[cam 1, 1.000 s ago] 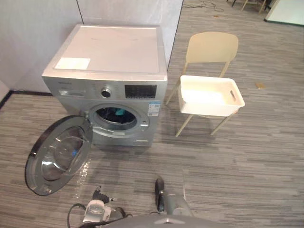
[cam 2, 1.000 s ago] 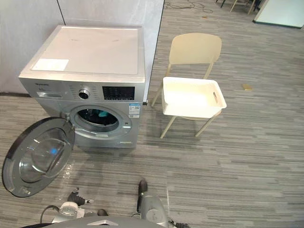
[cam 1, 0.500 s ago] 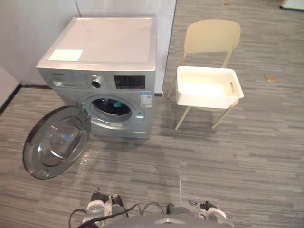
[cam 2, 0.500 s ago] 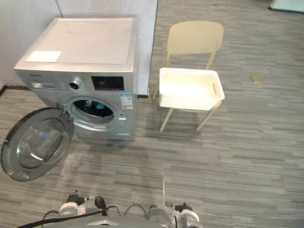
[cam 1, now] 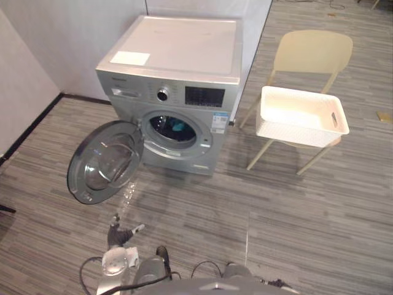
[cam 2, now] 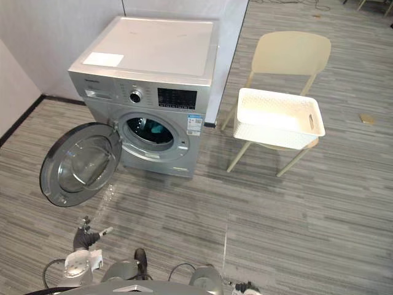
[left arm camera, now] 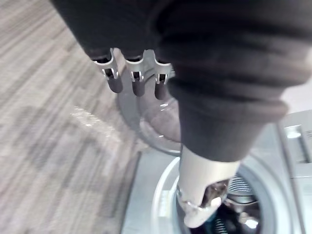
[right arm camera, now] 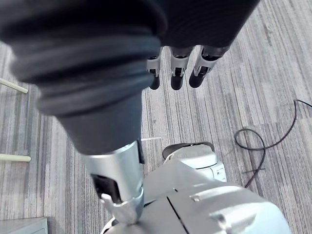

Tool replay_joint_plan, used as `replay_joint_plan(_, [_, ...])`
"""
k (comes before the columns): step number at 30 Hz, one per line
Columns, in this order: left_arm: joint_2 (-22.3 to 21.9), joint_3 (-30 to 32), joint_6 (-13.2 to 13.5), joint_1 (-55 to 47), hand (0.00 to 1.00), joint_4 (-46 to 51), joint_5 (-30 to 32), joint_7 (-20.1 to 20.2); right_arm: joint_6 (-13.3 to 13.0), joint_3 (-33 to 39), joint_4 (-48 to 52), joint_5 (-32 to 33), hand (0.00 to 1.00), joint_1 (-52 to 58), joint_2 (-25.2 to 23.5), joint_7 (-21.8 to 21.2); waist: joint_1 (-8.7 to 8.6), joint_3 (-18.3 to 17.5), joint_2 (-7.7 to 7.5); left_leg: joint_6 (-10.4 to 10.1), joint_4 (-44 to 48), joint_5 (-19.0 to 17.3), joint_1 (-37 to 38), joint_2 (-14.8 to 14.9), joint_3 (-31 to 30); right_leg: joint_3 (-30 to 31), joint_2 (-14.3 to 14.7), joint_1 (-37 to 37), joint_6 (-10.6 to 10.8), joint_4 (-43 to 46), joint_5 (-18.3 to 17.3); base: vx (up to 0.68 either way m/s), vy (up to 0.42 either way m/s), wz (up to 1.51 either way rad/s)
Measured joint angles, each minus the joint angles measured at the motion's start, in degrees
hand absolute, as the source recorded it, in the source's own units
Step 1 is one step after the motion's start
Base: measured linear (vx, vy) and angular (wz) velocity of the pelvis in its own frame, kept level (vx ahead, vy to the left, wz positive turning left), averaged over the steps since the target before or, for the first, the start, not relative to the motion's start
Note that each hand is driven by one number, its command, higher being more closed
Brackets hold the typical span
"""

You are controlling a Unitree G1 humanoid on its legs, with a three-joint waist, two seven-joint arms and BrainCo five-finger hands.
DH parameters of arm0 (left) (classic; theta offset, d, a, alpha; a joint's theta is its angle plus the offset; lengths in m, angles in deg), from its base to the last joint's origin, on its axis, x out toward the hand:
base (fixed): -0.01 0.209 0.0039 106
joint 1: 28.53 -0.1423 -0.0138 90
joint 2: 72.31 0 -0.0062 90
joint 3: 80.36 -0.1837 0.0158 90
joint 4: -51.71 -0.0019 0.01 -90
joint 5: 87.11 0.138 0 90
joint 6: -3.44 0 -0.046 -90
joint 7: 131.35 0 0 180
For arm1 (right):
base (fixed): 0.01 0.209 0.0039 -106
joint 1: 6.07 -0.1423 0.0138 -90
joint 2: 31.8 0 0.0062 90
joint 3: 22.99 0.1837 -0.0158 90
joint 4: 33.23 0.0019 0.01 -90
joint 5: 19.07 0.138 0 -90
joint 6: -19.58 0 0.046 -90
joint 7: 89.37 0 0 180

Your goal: Pick up the laundry basket with both hands and put the clothes into the washing machine.

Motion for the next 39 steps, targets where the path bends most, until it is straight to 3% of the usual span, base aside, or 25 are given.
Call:
replay_joint_plan(6, [0.2,3.8,0.7,-2.7,0.00,20.1,0.0,2.1,0.2,0.8,0.4,0.6,0.00,-0.1,0.2,0.0,-0.76,-0.8,0.67,2.1,-7.0,4.1,1.6,-3.0,0.1,-1.1,-1.5,1.2,1.3,-5.4,4.4,0.07,0.052,0.06])
replay_joint_plan(11, [3.4,12.7,1.8,-1.0,0.00,21.6,0.2,1.7,0.1,-3.0,2.0,0.6,0.00,-0.4,0.2,-0.4,-1.21,-1.4,-0.04,1.7,-10.9,5.3,3.4,-3.0,1.4,-0.1,-1.0,1.2,0.4,-7.2,5.7,0.03,0.016,-0.13])
replay_joint_plan(17, [13.0,21.2,-0.7,7.8,0.00,7.6,1.6,-0.5,0.2,-6.1,2.0,0.3,0.00,-1.2,0.2,-1.7,-1.22,-1.5,-1.86,1.0,-15.2,8.5,2.7,-1.9,1.7,0.1,0.7,-1.6,0.2,-8.2,5.8,-0.03,-0.013,-0.04])
replay_joint_plan(19, [19.3,23.1,-2.0,12.8,0.00,0.9,3.3,-0.5,0.3,-6.3,1.9,-0.6,0.00,-2.3,0.2,-2.6,-0.94,-0.8,-2.99,0.8,-15.5,9.6,0.1,-0.8,1.6,-0.1,1.8,-3.6,-0.1,-8.9,6.6,-0.07,-0.024,-0.03])
replay_joint_plan(26, [38.2,25.0,-2.9,29.6,0.00,-21.8,3.4,-1.0,0.9,-6.3,1.4,-0.6,0.00,-5.6,0.7,-2.7,-0.39,3.6,-8.14,0.3,-14.0,10.8,-5.9,1.7,1.6,0.1,4.7,-6.8,-2.0,-13.4,11.3,-0.05,-0.030,-0.06])
replay_joint_plan(31, [50.4,19.9,-3.1,43.8,0.00,-36.1,2.8,-1.6,-0.2,-7.6,1.4,-0.5,0.00,-7.4,0.9,-2.7,0.09,7.8,-10.24,-0.3,-8.7,9.3,-10.6,3.9,0.0,-0.3,6.6,-8.5,-3.8,-13.5,12.3,-0.05,-0.024,0.01])
replay_joint_plan(34, [58.4,13.5,-3.2,54.0,0.00,-41.8,2.4,-1.4,-1.3,-10.4,1.7,0.4,0.00,-8.6,1.1,-2.7,0.85,10.5,-12.09,-0.9,-3.2,7.7,-15.2,6.3,-0.8,-0.4,8.5,-10.4,-5.7,-13.5,12.3,-0.06,-0.036,-0.07])
replay_joint_plan(39, [61.7,6.3,-3.2,65.4,0.00,-44.2,2.4,-1.2,-2.0,-12.6,1.8,2.1,0.00,-9.7,1.1,-2.6,1.30,14.1,-13.69,-1.7,4.7,5.0,-22.1,9.5,-3.6,-1.6,11.5,-12.2,-7.0,-14.1,13.2,-0.05,-0.054,-0.01])
